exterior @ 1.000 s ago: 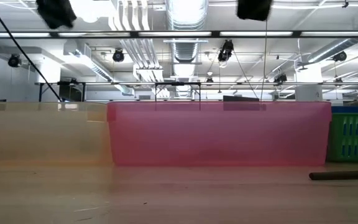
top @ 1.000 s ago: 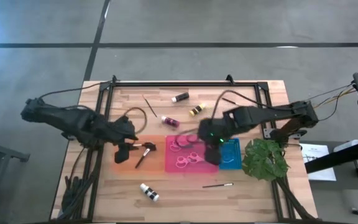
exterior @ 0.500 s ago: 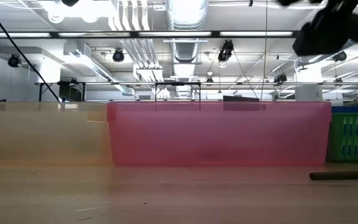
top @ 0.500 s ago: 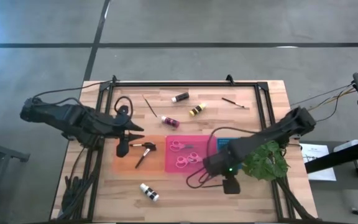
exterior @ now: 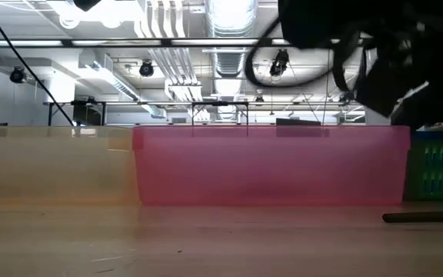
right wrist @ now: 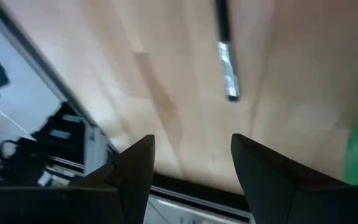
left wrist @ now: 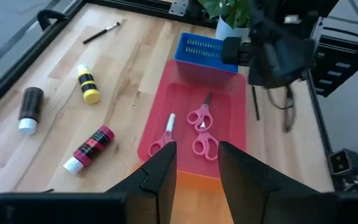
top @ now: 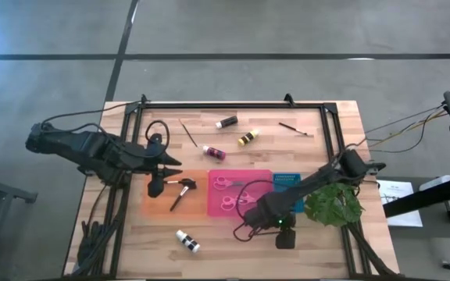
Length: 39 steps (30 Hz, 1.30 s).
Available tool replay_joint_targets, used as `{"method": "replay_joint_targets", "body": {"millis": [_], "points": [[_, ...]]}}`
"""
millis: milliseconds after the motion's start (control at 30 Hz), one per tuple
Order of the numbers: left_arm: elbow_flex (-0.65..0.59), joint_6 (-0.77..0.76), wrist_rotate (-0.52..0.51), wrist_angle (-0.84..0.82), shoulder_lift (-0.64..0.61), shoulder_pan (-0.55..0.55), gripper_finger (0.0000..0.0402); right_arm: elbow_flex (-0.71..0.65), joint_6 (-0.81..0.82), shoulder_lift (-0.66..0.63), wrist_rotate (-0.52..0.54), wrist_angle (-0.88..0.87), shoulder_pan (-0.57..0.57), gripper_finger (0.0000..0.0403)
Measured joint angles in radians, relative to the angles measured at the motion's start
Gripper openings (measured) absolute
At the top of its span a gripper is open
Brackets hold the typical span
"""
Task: Pick & Place Paint Supplies
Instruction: Put the silver eyeshadow brush into the orange bin
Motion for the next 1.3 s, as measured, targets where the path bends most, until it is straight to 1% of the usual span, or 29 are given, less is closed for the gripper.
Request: {"method": "replay_joint_targets", "body": {"millis": [167,300,433,700,767,867,1033,1133,1300], "points": [[0.013,-0.004,0.008,0.0,0.001,0.0,0.0125,-0.007,-0.044,0.036,0.005,-0.02,0.002,0.0208],[0.029,-0.004,0.009,-0.001,0.002,0.0,0.0125,-0.01,-0.05,0.043,0.037,-0.012,0.005,0.0208],[0.031,-0.014,0.008,-0.001,0.002,0.001,0.0125,-0.01,-0.034,0.04,0.041,0.005,0.005,0.0208],[0.031,-0.029,0.009,-0.005,0.005,0.004,0.0125,0.013,0.04,-0.02,0.064,0.002,0.007,0.0208],[0.031,-0.029,0.009,-0.005,0.005,0.007,0.0125,0.024,0.072,-0.049,0.088,0.003,0.013,0.0208],[0.031,-0.041,0.009,-0.008,0.005,0.008,0.0125,0.04,0.166,-0.101,0.171,0.019,0.031,0.0208],[0.031,-0.056,0.009,-0.008,0.005,0.008,0.0125,0.04,0.472,-0.17,0.318,0.168,0.094,0.0208],[0.031,-0.056,0.009,-0.008,0.005,0.008,0.0125,0.039,0.632,-0.162,0.336,0.214,0.124,0.0207],[0.03,-0.055,0.009,-0.008,0.005,0.016,0.0125,0.032,0.824,-0.131,0.346,0.212,0.157,0.0207]]}}
